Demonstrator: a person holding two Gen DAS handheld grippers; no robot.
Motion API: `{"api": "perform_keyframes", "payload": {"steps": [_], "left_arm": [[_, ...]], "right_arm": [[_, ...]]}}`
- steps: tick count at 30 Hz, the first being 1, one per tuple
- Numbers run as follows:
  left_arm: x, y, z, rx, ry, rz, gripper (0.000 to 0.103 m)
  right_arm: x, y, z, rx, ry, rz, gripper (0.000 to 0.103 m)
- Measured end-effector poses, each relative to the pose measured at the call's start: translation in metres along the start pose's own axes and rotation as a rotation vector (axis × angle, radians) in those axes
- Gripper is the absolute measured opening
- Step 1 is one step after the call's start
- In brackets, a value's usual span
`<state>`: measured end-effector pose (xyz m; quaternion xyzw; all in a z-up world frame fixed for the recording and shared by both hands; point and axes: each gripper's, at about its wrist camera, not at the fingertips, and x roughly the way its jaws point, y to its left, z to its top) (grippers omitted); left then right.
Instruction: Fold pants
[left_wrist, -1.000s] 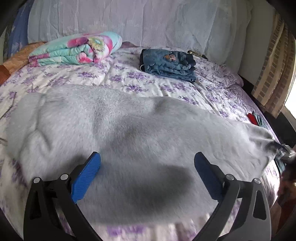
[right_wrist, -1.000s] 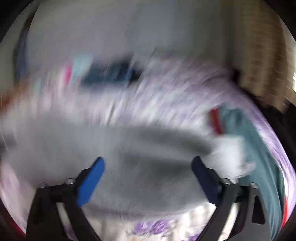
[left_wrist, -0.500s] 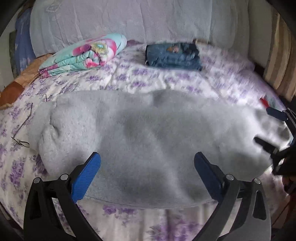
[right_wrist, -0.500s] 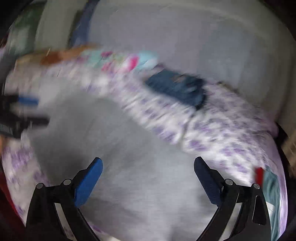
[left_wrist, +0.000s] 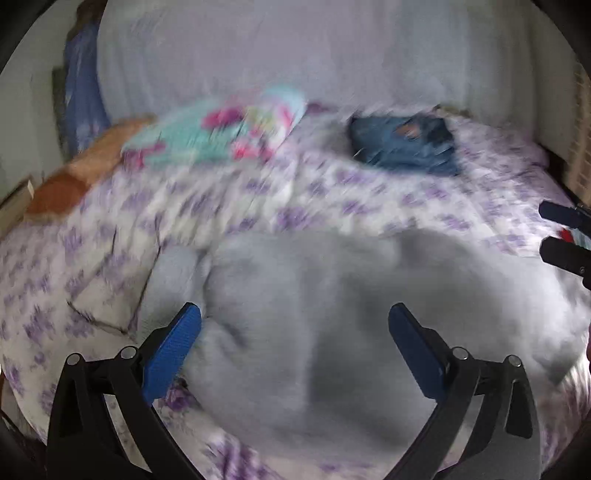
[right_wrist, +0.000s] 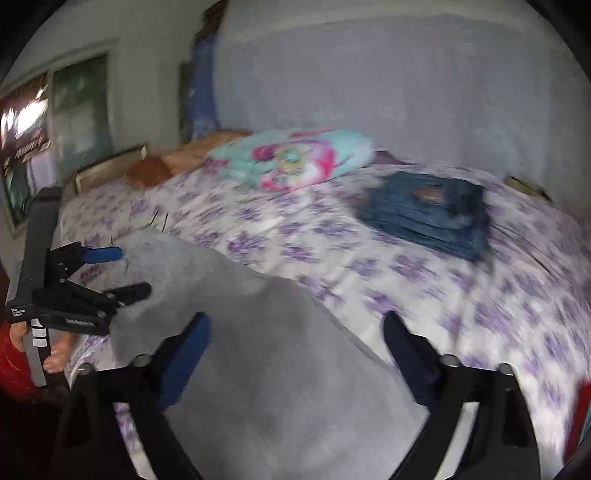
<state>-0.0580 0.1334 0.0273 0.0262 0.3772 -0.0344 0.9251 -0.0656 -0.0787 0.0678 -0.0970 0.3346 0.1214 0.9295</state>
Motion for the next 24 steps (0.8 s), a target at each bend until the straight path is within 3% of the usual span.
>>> {"api": "perform_keyframes", "payload": {"steps": [2, 4, 6, 9, 11, 14, 15, 16, 17, 18, 19, 22, 24], "left_arm": [[0.026, 0.006, -0.013, 0.007, 0.064, 0.051, 0.099], [0.022, -0.01, -0.029, 0.124, -0.024, 0.132, 0.099], [0.014, -0.018, -0.03, 0.16, -0.025, 0.161, 0.099], [-0.005, -0.002, -0.018, 0.08, -0.038, 0.037, 0.099], [-0.016, 0.019, -0.007, -0.029, -0.076, -0.065, 0.099], [0.003, 0.044, -0.005, -0.131, -0.049, -0.1, 0.099], [0.016, 0.047, -0.006, -0.131, -0.033, -0.092, 0.099], [0.027, 0.046, -0.012, -0.107, -0.038, -0.037, 0.099], [0.04, 0.044, -0.014, -0.103, 0.007, 0.018, 0.099], [0.039, 0.041, -0.014, -0.095, 0.008, 0.034, 0.099], [0.037, 0.037, -0.013, -0.081, -0.009, 0.048, 0.099], [0.038, 0.034, -0.012, -0.075, -0.006, 0.055, 0.099], [0.037, 0.036, -0.012, -0.088, -0.009, 0.041, 0.099]], "right_arm": [[0.046, 0.014, 0.002, -0.033, 0.127, 0.037, 0.073], [0.095, 0.021, -0.018, -0.072, 0.303, 0.034, 0.073], [0.099, 0.015, -0.022, -0.049, 0.307, 0.052, 0.072], [0.079, 0.006, 0.002, -0.005, 0.269, 0.111, 0.071], [0.069, 0.003, 0.02, -0.007, 0.221, 0.07, 0.072], [0.083, -0.003, 0.041, -0.028, 0.193, -0.01, 0.073], [0.095, -0.006, 0.043, -0.027, 0.203, -0.037, 0.073], [0.11, -0.007, 0.042, -0.029, 0.221, -0.067, 0.072], [0.123, -0.012, 0.036, -0.037, 0.247, -0.099, 0.071], [0.142, -0.013, 0.026, -0.05, 0.295, -0.134, 0.071], [0.157, -0.014, 0.016, -0.043, 0.327, -0.124, 0.071], [0.158, -0.028, 0.013, 0.042, 0.307, -0.061, 0.07], [0.148, -0.025, 0.017, 0.041, 0.282, -0.042, 0.056]]}}
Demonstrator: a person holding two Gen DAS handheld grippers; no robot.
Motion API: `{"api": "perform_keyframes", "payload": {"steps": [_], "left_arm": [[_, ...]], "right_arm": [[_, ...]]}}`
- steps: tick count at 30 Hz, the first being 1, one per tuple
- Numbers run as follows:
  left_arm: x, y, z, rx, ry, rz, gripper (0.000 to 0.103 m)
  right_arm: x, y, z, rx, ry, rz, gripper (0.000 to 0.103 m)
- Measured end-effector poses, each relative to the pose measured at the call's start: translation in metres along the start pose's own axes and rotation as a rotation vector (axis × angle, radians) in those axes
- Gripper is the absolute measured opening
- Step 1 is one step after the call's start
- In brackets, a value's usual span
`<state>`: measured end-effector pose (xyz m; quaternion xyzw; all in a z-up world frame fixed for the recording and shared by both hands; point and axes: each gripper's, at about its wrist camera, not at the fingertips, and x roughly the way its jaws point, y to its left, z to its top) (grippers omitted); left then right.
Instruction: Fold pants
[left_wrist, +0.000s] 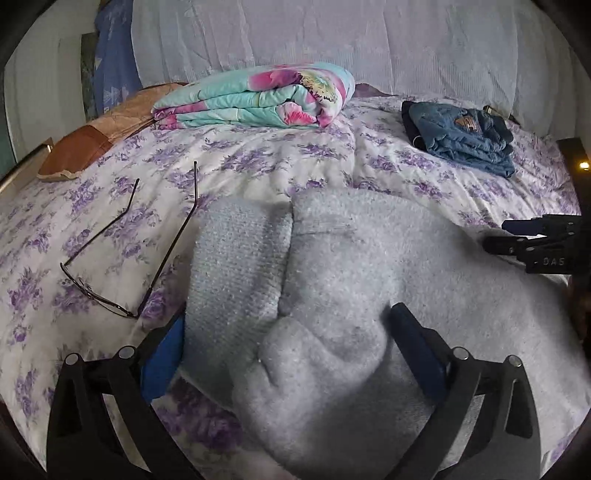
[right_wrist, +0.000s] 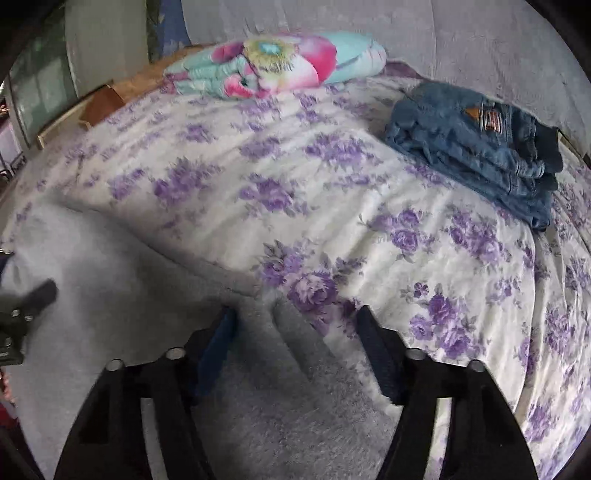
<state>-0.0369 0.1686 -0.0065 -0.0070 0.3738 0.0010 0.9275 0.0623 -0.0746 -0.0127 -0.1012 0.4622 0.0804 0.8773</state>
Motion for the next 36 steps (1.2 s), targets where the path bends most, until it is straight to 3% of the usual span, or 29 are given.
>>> {"api": "perform_keyframes", "payload": {"steps": [1, 4, 6, 7, 8, 9, 13, 15, 17, 19, 20, 25, 31, 36], "left_arm": [[0.0, 0.0, 0.0, -0.002, -0.001, -0.001, 0.099], [0.001, 0.002, -0.001, -0.002, -0.001, 0.002, 0.099], [0.002, 0.002, 0.0, -0.002, 0.001, 0.003, 0.099], [0.003, 0.002, 0.0, 0.001, 0.001, 0.004, 0.099], [0.003, 0.002, 0.0, 0.003, 0.001, 0.008, 0.099], [0.004, 0.002, 0.0, 0.007, 0.003, 0.013, 0.099], [0.004, 0.002, -0.001, 0.004, 0.001, 0.015, 0.099], [0.003, 0.002, -0.001, 0.006, 0.0, 0.017, 0.099], [0.003, 0.002, -0.002, 0.006, -0.002, 0.02, 0.099], [0.003, 0.002, -0.001, 0.008, -0.003, 0.018, 0.099], [0.003, 0.002, -0.002, 0.009, -0.005, 0.019, 0.099], [0.001, 0.002, -0.002, 0.006, -0.005, 0.024, 0.099], [0.001, 0.002, -0.003, 0.007, -0.006, 0.024, 0.099], [0.0, 0.002, -0.002, 0.004, -0.01, 0.023, 0.099]], "right_arm": [[-0.007, 0.003, 0.001, -0.002, -0.014, 0.006, 0.05], [-0.029, 0.011, 0.004, -0.015, -0.101, -0.028, 0.05], [-0.02, 0.014, 0.0, -0.044, -0.066, -0.093, 0.05], [0.002, 0.013, -0.006, -0.061, -0.003, -0.116, 0.056], [0.006, 0.006, -0.006, -0.024, -0.013, -0.086, 0.066], [0.004, -0.002, -0.004, 0.019, -0.011, -0.074, 0.067], [-0.043, -0.008, -0.009, 0.102, -0.166, -0.098, 0.069], [-0.059, -0.008, -0.018, 0.107, -0.196, -0.097, 0.072], [-0.058, -0.01, -0.032, 0.101, -0.152, -0.121, 0.087], [-0.035, -0.014, -0.04, 0.091, -0.044, -0.133, 0.088], [-0.025, -0.021, -0.043, 0.126, -0.003, -0.091, 0.088], [-0.074, -0.033, -0.048, 0.231, -0.163, -0.068, 0.089], [-0.143, -0.043, -0.106, 0.272, -0.275, -0.16, 0.093], [-0.201, -0.065, -0.187, 0.388, -0.348, -0.279, 0.096]]}}
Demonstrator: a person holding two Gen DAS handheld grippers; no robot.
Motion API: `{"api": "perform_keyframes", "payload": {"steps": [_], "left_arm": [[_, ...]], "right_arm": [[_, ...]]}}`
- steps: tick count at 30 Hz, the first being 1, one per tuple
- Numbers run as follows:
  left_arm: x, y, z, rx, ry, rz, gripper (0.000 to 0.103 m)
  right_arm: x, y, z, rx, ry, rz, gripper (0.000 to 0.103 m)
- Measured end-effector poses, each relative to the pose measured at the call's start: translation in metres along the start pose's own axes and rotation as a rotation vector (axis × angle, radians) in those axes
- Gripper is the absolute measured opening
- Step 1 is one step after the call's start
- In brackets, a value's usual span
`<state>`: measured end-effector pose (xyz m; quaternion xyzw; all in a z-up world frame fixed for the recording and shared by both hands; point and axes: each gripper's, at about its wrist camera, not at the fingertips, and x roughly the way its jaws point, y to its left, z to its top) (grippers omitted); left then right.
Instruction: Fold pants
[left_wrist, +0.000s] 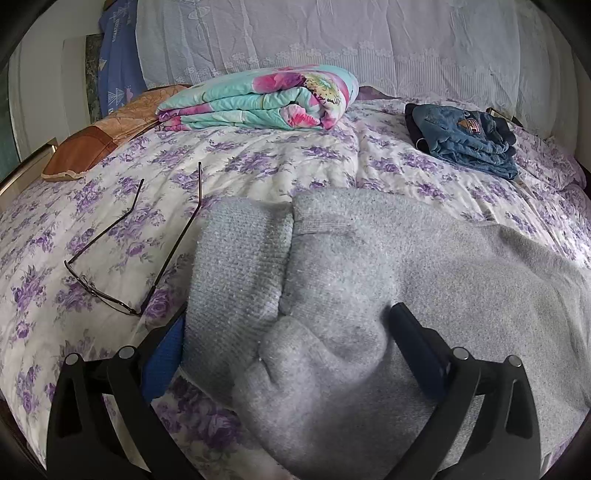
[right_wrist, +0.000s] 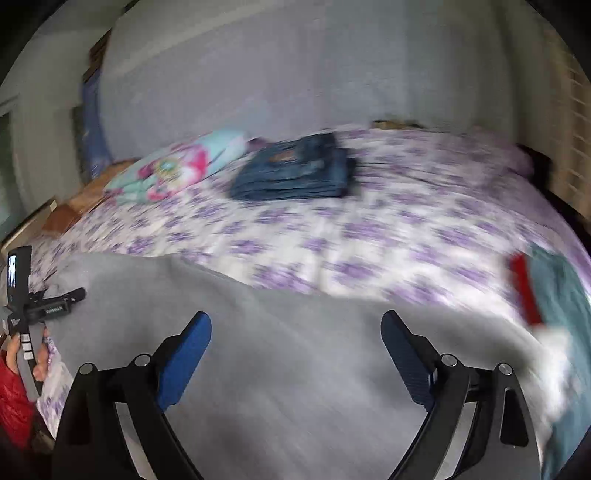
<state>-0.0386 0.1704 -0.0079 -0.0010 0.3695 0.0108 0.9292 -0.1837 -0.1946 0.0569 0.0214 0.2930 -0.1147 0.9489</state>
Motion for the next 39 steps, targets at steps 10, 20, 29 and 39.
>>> {"api": "perform_keyframes", "payload": {"steps": [10, 20, 29, 39], "left_arm": [[-0.001, 0.0, 0.0, -0.001, -0.002, -0.001, 0.099], [-0.001, 0.0, 0.0, 0.0, -0.002, -0.003, 0.099], [-0.001, 0.001, 0.0, 0.001, -0.003, -0.003, 0.099], [-0.001, 0.001, 0.0, 0.0, -0.004, -0.005, 0.099]], "right_arm": [[-0.052, -0.098, -0.072, 0.247, 0.093, -0.128, 0.098], [-0.028, -0.12, -0.09, 0.439, 0.114, -0.026, 0.1], [-0.016, -0.148, -0.083, 0.589, 0.047, 0.045, 0.1], [0.004, -0.176, -0.081, 0.725, 0.017, 0.08, 0.032]]}}
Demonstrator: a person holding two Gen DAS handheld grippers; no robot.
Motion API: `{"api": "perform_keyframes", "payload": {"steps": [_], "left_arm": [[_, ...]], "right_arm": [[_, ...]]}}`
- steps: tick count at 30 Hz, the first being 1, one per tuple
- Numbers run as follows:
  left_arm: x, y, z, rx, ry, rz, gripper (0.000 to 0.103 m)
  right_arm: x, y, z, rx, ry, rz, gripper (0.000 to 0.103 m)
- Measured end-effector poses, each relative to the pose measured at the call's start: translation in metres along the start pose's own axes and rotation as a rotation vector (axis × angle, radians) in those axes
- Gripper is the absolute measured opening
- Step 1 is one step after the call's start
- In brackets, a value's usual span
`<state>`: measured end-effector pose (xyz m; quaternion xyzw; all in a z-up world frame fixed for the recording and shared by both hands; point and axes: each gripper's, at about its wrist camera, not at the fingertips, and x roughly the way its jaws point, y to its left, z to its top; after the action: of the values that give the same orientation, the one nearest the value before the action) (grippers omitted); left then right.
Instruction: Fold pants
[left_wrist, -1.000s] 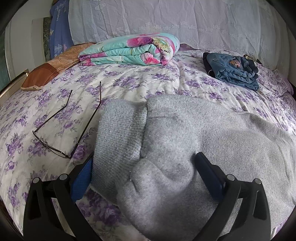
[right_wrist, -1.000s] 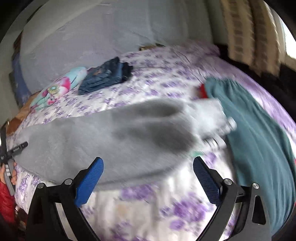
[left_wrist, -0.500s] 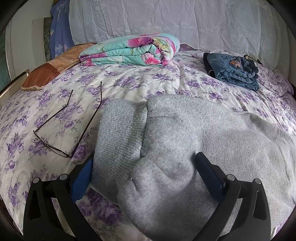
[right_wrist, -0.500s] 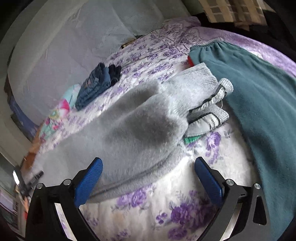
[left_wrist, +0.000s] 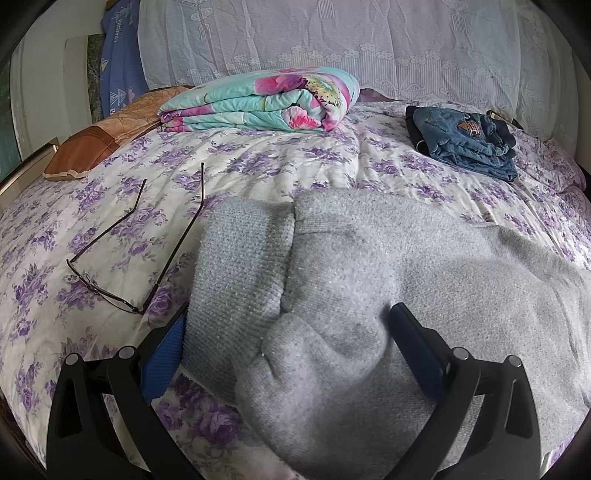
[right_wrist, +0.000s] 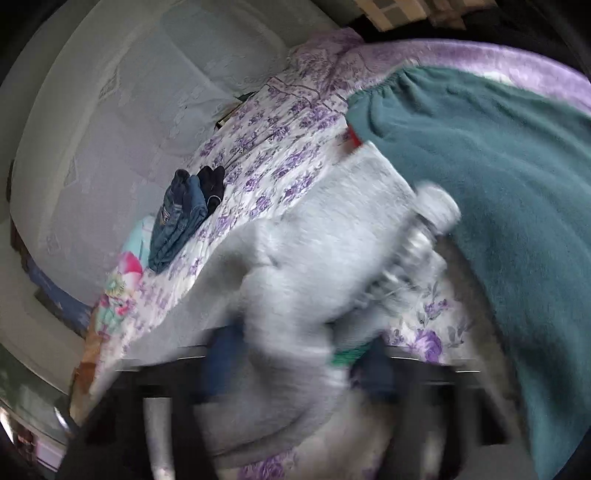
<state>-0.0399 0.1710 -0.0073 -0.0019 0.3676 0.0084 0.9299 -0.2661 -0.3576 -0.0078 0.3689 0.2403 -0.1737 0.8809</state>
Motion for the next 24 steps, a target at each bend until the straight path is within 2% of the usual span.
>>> {"api": "perform_keyframes", "payload": {"steps": [2, 4, 6, 7, 10, 14, 17, 19, 20, 21, 22, 24], "left_arm": [[-0.002, 0.0, 0.0, -0.003, -0.001, -0.001, 0.099], [-0.002, 0.0, 0.0, -0.004, -0.002, -0.002, 0.099], [-0.002, 0.0, 0.0, -0.004, -0.002, -0.002, 0.099], [-0.002, 0.001, 0.0, -0.004, -0.002, -0.002, 0.099], [-0.003, 0.001, 0.0, -0.009, -0.003, -0.006, 0.099], [-0.005, 0.001, 0.001, -0.018, -0.005, -0.01, 0.099], [-0.005, 0.0, 0.0, -0.02, -0.005, -0.009, 0.099], [-0.005, 0.0, 0.0, -0.022, -0.006, -0.011, 0.099], [-0.005, 0.001, -0.001, -0.023, -0.006, -0.011, 0.099], [-0.005, 0.001, -0.001, -0.023, -0.006, -0.012, 0.099], [-0.005, 0.001, -0.001, -0.023, -0.006, -0.012, 0.099], [-0.005, 0.001, -0.001, -0.023, -0.007, -0.013, 0.099]], "right_arm": [[-0.003, 0.003, -0.002, -0.003, -0.022, 0.009, 0.027], [-0.012, 0.022, -0.003, -0.081, -0.072, -0.017, 0.025], [-0.023, 0.061, -0.005, -0.222, -0.14, -0.043, 0.025], [-0.025, 0.076, -0.006, -0.271, -0.156, -0.049, 0.025], [-0.021, 0.149, -0.023, -0.538, -0.192, -0.077, 0.025], [0.014, 0.222, -0.073, -0.832, -0.135, -0.09, 0.025], [0.05, 0.252, -0.127, -1.019, -0.037, -0.093, 0.025], [0.078, 0.261, -0.155, -1.127, 0.029, -0.168, 0.03], [0.094, 0.265, -0.174, -1.246, 0.042, -0.267, 0.034], [0.095, 0.268, -0.185, -1.316, 0.007, -0.315, 0.034], [0.092, 0.27, -0.19, -1.353, -0.017, -0.344, 0.035], [0.086, 0.27, -0.186, -1.345, 0.016, -0.329, 0.038]]}}
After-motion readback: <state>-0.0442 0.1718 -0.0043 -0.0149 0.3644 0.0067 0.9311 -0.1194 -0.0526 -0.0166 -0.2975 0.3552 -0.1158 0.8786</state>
